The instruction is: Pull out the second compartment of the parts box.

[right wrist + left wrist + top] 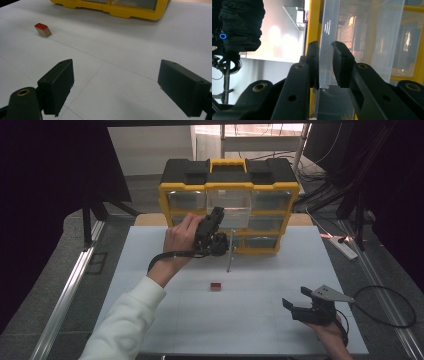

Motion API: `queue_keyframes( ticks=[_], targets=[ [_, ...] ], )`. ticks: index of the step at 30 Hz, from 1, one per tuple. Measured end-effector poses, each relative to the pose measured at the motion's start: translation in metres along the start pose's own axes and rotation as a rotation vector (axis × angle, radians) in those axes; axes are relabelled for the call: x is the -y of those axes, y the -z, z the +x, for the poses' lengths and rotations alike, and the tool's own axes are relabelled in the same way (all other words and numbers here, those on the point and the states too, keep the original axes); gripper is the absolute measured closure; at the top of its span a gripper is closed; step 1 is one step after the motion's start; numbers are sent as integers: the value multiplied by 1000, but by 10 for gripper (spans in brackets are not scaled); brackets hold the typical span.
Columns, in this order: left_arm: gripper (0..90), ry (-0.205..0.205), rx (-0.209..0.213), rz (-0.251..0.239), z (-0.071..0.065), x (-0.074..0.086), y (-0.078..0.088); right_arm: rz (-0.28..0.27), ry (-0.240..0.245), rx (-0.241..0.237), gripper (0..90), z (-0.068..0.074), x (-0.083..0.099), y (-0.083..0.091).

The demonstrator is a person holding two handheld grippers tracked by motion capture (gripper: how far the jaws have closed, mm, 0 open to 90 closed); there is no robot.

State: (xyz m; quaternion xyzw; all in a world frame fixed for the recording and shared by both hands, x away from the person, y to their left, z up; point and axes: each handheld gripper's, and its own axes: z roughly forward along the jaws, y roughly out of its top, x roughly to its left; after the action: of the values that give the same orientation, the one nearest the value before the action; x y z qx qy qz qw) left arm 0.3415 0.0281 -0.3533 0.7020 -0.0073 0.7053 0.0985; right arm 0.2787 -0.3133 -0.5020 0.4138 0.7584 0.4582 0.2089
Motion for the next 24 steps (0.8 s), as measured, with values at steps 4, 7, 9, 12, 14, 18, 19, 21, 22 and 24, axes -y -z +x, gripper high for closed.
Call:
queue_keyframes(
  ticks=[4, 7, 9, 12, 14, 18, 19, 21, 22, 24],
  targets=[
    [764, -7, -2, -5, 0, 0, 2, -1, 1, 0, 141, 0, 0, 0],
    [764, -8, -3, -5, 0, 0, 2, 0, 0, 0, 141, 0, 0, 0],
    [764, -5, -3, -5, -1, 0, 3, -1, 2, 1, 141, 0, 0, 0],
    [763, -9, -4, -7, -1, 0, 4, -1, 2, 1, 141, 0, 0, 0],
    [763, -7, -4, -9, -1, 0, 4, 0, 1, 1, 141, 0, 0, 0],
    [763, -7, -4, -10, 0, 0, 5, 0, 2, 1, 141, 0, 0, 0],
    [763, -7, -4, -10, 0, 0, 5, 0, 2, 1, 141, 0, 0, 0],
    [763, -6, -4, -10, -1, 0, 5, 0, 2, 2, 141, 0, 0, 0],
    [763, -6, -4, -11, -1, 0, 5, 0, 2, 2, 141, 0, 0, 0],
    [763, -8, -5, -13, 0, 0, 6, 0, 2, 2, 141, 0, 0, 0]
  ],
)
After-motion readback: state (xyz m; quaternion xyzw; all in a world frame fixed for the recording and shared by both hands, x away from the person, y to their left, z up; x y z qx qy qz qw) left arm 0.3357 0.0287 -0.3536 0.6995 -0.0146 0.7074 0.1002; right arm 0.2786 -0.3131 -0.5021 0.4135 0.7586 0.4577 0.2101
